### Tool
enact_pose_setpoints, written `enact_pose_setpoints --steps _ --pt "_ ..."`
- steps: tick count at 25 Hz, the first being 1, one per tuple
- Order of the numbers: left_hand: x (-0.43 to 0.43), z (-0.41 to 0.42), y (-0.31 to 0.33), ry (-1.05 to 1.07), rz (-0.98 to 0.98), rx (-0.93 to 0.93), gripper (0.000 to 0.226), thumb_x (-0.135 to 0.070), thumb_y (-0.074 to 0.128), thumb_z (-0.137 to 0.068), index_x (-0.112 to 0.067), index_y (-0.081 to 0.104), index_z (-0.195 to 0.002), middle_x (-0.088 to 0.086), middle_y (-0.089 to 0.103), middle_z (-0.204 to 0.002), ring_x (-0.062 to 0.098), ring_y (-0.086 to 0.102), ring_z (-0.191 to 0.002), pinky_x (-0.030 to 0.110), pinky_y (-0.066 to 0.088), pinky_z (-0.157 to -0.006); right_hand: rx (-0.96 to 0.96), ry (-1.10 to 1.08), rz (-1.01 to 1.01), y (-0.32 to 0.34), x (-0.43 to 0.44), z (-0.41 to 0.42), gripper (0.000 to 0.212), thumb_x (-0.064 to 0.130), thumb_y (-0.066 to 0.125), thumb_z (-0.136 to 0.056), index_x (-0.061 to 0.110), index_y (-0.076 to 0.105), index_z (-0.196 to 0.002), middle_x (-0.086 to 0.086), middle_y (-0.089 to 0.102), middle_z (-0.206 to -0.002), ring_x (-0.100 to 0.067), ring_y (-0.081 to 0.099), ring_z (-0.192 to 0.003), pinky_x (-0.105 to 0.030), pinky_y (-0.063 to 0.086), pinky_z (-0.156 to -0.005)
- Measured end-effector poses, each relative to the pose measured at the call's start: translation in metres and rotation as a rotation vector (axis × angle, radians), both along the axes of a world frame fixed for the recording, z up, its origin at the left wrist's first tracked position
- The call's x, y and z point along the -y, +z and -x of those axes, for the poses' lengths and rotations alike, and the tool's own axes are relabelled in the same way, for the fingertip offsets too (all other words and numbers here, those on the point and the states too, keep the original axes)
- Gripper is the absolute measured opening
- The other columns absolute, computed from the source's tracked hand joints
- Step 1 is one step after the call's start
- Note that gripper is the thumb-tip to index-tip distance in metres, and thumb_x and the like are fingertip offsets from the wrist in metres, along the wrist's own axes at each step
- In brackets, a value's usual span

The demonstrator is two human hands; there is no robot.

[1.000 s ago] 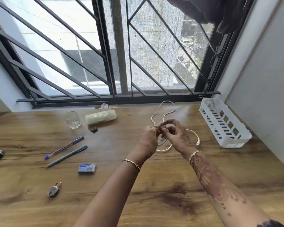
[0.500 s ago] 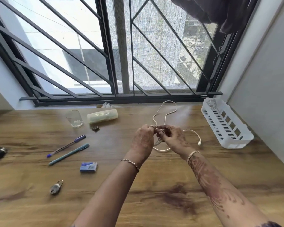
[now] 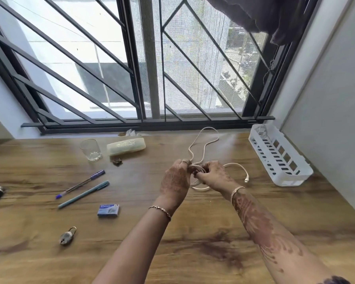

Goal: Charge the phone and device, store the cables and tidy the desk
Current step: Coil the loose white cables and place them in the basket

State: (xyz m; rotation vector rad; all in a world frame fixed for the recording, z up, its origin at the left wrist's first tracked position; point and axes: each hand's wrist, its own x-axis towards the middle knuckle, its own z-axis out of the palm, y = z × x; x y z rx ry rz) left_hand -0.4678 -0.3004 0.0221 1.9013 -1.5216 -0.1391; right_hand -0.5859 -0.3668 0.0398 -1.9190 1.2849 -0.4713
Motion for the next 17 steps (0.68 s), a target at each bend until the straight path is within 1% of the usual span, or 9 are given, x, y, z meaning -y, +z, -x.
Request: enact_pose_setpoints --steps 2,4,6,8,11,13,14,15,17 --pt "0.001 -0.004 0.002 -0.010 -0.001 -0.043 0.023 -0.021 0.055 -0.093 -0.013 0.065 -0.113 0.010 0.066 -0.108 0.027 0.061 -0.100 0.036 0.046 -0.088 0.152 0.033 -0.122 0.003 -0.002 0.003 0.012 0.011 0.068 -0.078 0.018 0.070 -0.069 0.003 0.060 -0.060 -0.007 0.051 -0.058 -0.023 0.043 -0.058" --pt "0.004 -0.009 0.001 -0.015 -0.005 -0.078 0.017 -0.022 0.058 -0.092 -0.014 0.068 -0.103 0.008 0.069 -0.099 0.025 0.063 -0.094 0.034 0.048 -0.082 0.279 0.032 -0.241 0.003 -0.003 0.003 0.013 0.005 0.066 -0.080 0.016 0.070 -0.073 0.003 0.062 -0.064 -0.004 0.049 -0.057 -0.015 0.038 -0.054" --pt "0.007 -0.013 0.000 -0.009 -0.024 -0.164 0.014 -0.024 0.060 -0.090 -0.016 0.069 -0.098 0.004 0.072 -0.092 0.021 0.065 -0.088 0.033 0.051 -0.077 0.364 -0.011 -0.350 0.001 -0.003 0.002 0.016 0.000 0.062 -0.079 0.014 0.070 -0.076 0.000 0.066 -0.070 -0.004 0.049 -0.059 -0.017 0.037 -0.055" --pt "0.009 -0.015 -0.002 -0.001 -0.050 -0.255 0.013 -0.024 0.062 -0.089 -0.017 0.069 -0.098 0.002 0.073 -0.090 0.019 0.066 -0.084 0.032 0.053 -0.076 0.394 -0.040 -0.396 -0.003 -0.003 0.003 0.020 -0.003 0.059 -0.078 0.014 0.069 -0.076 0.000 0.069 -0.071 -0.005 0.051 -0.061 -0.020 0.037 -0.058" --pt "0.009 -0.016 -0.005 0.015 -0.071 -0.342 0.015 -0.027 0.062 -0.089 -0.017 0.068 -0.097 0.004 0.073 -0.088 0.018 0.064 -0.078 0.028 0.050 -0.071 0.453 -0.011 -0.384 -0.005 -0.004 0.009 0.018 -0.002 0.064 -0.078 0.013 0.068 -0.087 -0.005 0.073 -0.079 -0.010 0.060 -0.071 -0.021 0.040 -0.065" --pt "0.008 -0.014 -0.006 0.009 -0.074 -0.423 0.018 -0.029 0.060 -0.091 -0.015 0.068 -0.098 0.006 0.072 -0.083 0.018 0.061 -0.070 0.032 0.050 -0.069 0.544 0.031 -0.374 -0.007 -0.005 0.013 0.025 0.000 0.070 -0.078 0.013 0.061 -0.097 -0.013 0.073 -0.089 -0.016 0.065 -0.080 -0.026 0.046 -0.073" --pt "0.007 -0.013 -0.006 0.000 -0.079 -0.476 0.018 -0.029 0.057 -0.093 -0.015 0.067 -0.098 0.004 0.070 -0.078 0.016 0.059 -0.065 0.034 0.051 -0.065 0.551 0.064 -0.347 -0.006 -0.006 0.015 0.029 0.003 0.073 -0.078 0.015 0.058 -0.099 -0.015 0.073 -0.092 -0.016 0.066 -0.081 -0.025 0.048 -0.075" --pt "0.005 -0.011 -0.005 -0.009 -0.085 -0.543 0.018 -0.028 0.055 -0.094 -0.015 0.066 -0.098 0.001 0.067 -0.072 0.013 0.055 -0.060 0.034 0.050 -0.059 0.524 0.096 -0.298 -0.007 -0.006 0.017 0.032 0.006 0.075 -0.078 0.016 0.056 -0.101 -0.014 0.073 -0.093 -0.014 0.066 -0.079 -0.023 0.049 -0.074" --pt "0.003 -0.008 -0.003 -0.021 -0.096 -0.710 0.016 -0.025 0.052 -0.097 -0.016 0.064 -0.099 -0.007 0.058 -0.064 0.009 0.048 -0.052 0.027 0.043 -0.047 0.441 0.130 -0.166 -0.008 -0.006 0.018 0.034 0.011 0.075 -0.079 0.018 0.053 -0.104 -0.009 0.074 -0.091 -0.008 0.066 -0.073 -0.017 0.049 -0.067"
